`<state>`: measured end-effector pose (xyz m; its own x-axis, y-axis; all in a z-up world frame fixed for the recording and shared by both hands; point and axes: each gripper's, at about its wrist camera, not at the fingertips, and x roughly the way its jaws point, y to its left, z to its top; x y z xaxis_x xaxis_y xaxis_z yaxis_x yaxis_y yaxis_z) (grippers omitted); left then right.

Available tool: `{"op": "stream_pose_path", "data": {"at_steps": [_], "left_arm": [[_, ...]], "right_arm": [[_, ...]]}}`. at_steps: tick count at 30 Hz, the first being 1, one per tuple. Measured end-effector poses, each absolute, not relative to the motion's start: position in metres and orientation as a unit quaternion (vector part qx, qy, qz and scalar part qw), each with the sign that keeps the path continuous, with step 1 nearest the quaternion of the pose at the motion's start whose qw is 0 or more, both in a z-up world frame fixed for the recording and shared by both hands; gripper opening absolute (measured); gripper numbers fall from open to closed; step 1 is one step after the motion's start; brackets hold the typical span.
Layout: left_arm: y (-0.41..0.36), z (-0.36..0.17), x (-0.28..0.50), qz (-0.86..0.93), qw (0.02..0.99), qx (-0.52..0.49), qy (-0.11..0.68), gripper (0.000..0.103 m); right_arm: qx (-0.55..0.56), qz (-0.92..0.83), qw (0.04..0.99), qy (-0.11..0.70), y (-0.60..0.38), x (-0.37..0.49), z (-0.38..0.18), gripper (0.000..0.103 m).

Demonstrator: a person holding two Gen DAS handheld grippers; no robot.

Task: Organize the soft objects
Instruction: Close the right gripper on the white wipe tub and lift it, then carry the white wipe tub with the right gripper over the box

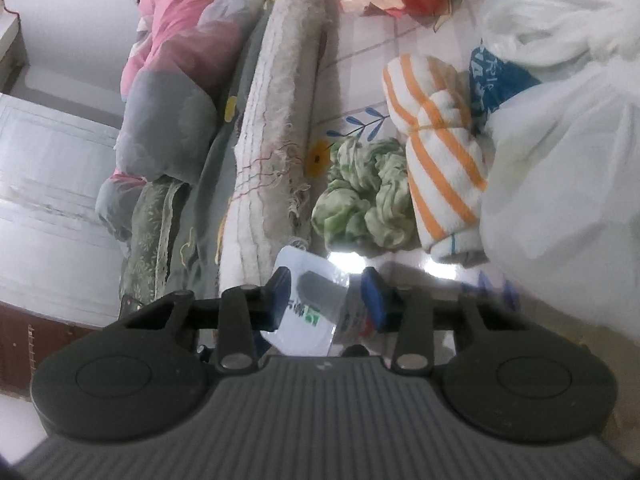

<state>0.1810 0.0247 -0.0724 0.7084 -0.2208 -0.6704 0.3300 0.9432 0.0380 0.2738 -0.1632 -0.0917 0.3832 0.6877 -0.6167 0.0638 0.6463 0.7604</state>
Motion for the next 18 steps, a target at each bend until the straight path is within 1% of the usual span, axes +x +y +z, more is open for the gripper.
{"op": "stream_pose_path", "data": {"at_steps": [2, 4, 8, 12, 13, 15, 18], "left_arm": [[0.024, -0.073, 0.183, -0.144, 0.922, 0.078, 0.351, 0.066], [0.025, -0.073, 0.185, -0.138, 0.924, 0.071, 0.350, 0.062], [0.028, -0.071, 0.184, -0.138, 0.925, 0.059, 0.349, 0.062], [0.027, -0.066, 0.178, -0.137, 0.927, 0.060, 0.343, 0.062], [0.027, -0.064, 0.177, -0.137, 0.928, 0.059, 0.341, 0.061], [0.028, -0.059, 0.173, -0.143, 0.927, 0.051, 0.343, 0.054], [0.026, -0.050, 0.162, -0.143, 0.930, 0.055, 0.335, 0.054]], "right_arm": [[0.368, 0.210, 0.744, 0.516, -0.162, 0.277, -0.095, 0.034], [0.367, 0.212, 0.745, 0.514, -0.160, 0.279, -0.095, 0.033], [0.364, 0.217, 0.748, 0.511, -0.161, 0.280, -0.092, 0.029], [0.353, 0.218, 0.752, 0.512, -0.160, 0.274, -0.086, 0.028], [0.351, 0.219, 0.752, 0.513, -0.159, 0.272, -0.085, 0.028], [0.349, 0.223, 0.751, 0.514, -0.159, 0.266, -0.082, 0.027], [0.348, 0.228, 0.754, 0.508, -0.159, 0.255, -0.072, 0.027]]}}
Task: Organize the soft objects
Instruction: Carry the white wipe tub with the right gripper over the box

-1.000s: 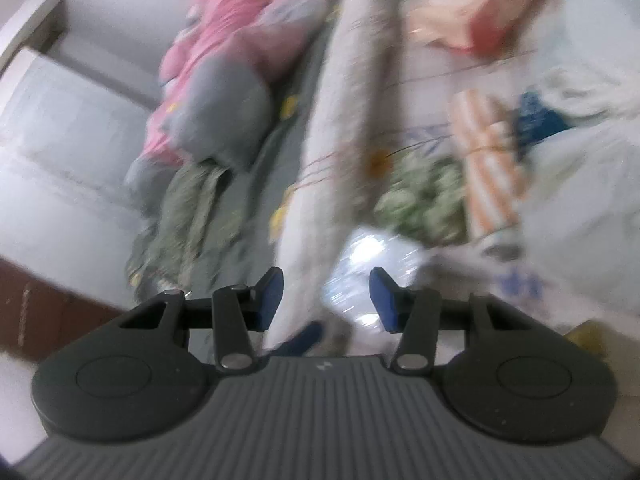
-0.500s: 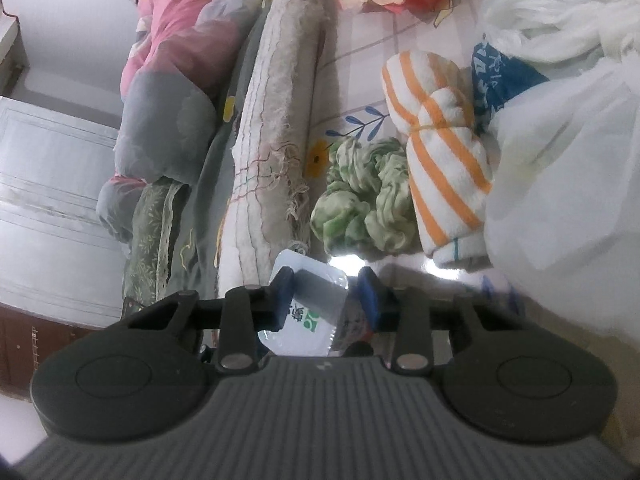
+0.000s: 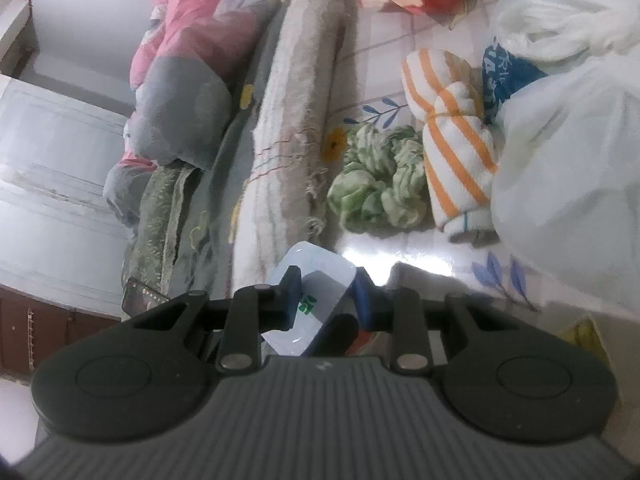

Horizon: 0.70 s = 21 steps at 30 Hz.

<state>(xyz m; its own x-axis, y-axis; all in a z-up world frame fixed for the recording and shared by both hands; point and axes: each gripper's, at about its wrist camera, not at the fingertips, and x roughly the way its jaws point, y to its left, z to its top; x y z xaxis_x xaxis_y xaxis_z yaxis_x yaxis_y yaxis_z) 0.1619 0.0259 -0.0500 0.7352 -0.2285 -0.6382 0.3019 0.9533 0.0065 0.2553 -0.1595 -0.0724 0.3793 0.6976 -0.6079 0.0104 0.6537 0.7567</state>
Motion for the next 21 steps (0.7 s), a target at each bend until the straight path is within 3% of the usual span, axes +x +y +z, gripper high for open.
{"op": "stream_pose_path", "data": {"at_steps": [12, 21], "left_arm": [[0.001, 0.001, 0.108, -0.163, 0.942, 0.074, 0.284, 0.054], [-0.074, 0.054, 0.078, -0.262, 0.933, 0.090, 0.228, 0.054]], "right_arm": [[0.350, 0.251, 0.777, 0.459, -0.191, 0.195, -0.014, 0.026], [0.353, 0.218, 0.827, 0.379, -0.282, 0.124, 0.056, 0.026]]}}
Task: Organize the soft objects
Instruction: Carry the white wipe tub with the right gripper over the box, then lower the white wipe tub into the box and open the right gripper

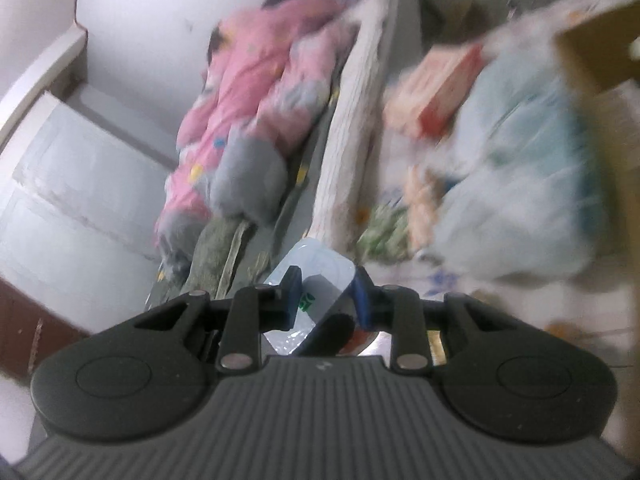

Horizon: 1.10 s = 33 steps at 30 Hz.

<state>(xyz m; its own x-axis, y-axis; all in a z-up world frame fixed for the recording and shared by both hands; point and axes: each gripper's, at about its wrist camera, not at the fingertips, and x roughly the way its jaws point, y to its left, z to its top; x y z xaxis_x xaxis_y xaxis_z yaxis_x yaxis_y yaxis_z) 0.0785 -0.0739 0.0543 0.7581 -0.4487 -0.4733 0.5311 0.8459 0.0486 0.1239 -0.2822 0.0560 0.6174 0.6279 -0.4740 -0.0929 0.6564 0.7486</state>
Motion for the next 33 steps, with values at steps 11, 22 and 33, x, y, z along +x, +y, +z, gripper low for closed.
{"op": "stream_pose_path", "data": {"at_steps": [11, 22, 33], "left_arm": [[-0.212, 0.043, 0.067, -0.422, 0.852, 0.095, 0.295, 0.054], [-0.261, -0.011, 0.081, -0.439, 0.793, 0.111, 0.407, 0.052], [-0.263, -0.016, 0.074, -0.443, 0.782, 0.123, 0.421, 0.057]], "right_arm": [[0.402, 0.092, 0.836, 0.363, -0.442, 0.033, 0.049, 0.027], [0.422, 0.083, 0.783, 0.448, -0.505, 0.031, -0.023, 0.028], [0.418, 0.092, 0.737, 0.523, -0.518, 0.057, -0.066, 0.031]]}}
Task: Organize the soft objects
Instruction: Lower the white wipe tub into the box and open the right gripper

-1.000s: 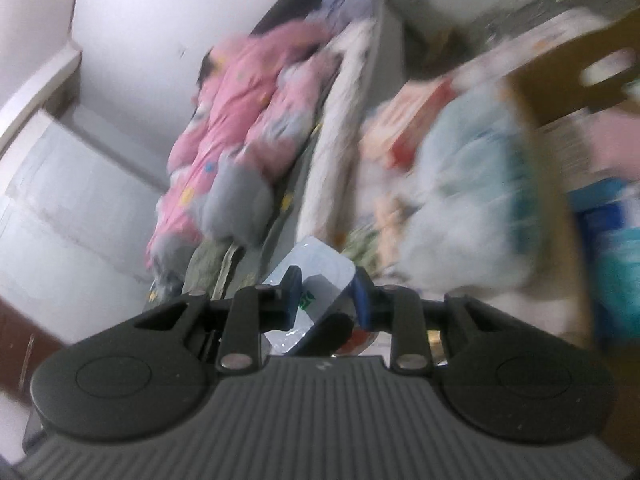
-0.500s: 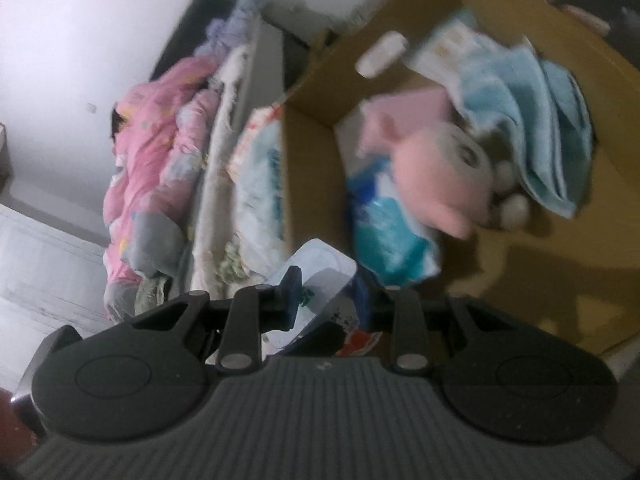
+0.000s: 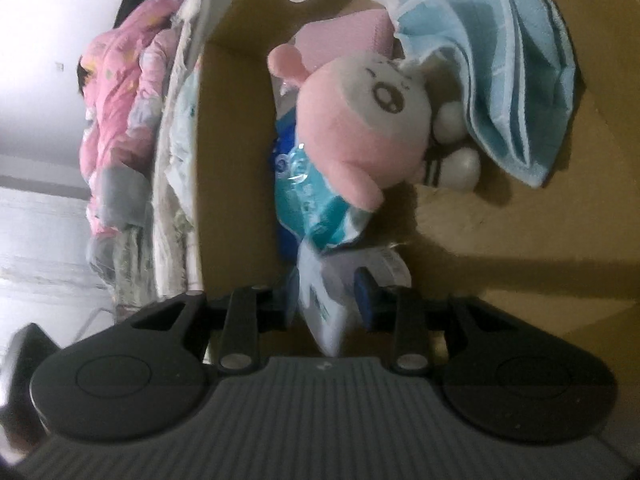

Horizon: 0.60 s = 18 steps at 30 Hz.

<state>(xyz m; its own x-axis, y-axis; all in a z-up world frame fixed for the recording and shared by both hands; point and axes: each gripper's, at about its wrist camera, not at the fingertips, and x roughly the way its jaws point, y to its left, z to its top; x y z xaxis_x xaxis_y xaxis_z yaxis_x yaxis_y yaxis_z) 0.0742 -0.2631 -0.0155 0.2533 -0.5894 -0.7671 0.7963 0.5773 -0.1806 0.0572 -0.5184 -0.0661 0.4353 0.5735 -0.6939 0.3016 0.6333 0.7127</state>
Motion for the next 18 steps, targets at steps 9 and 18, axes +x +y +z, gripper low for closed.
{"op": "stream_pose_path", "data": {"at_steps": [9, 18], "left_arm": [[-0.231, 0.011, 0.066, -0.438, 0.805, 0.109, 0.385, 0.057], [-0.177, 0.025, 0.073, -0.402, 0.833, 0.079, 0.372, 0.057]], "right_arm": [[0.373, 0.049, 0.764, 0.524, -0.522, 0.061, -0.058, 0.034], [0.353, 0.062, 0.760, 0.542, -0.502, 0.079, -0.073, 0.039]]}}
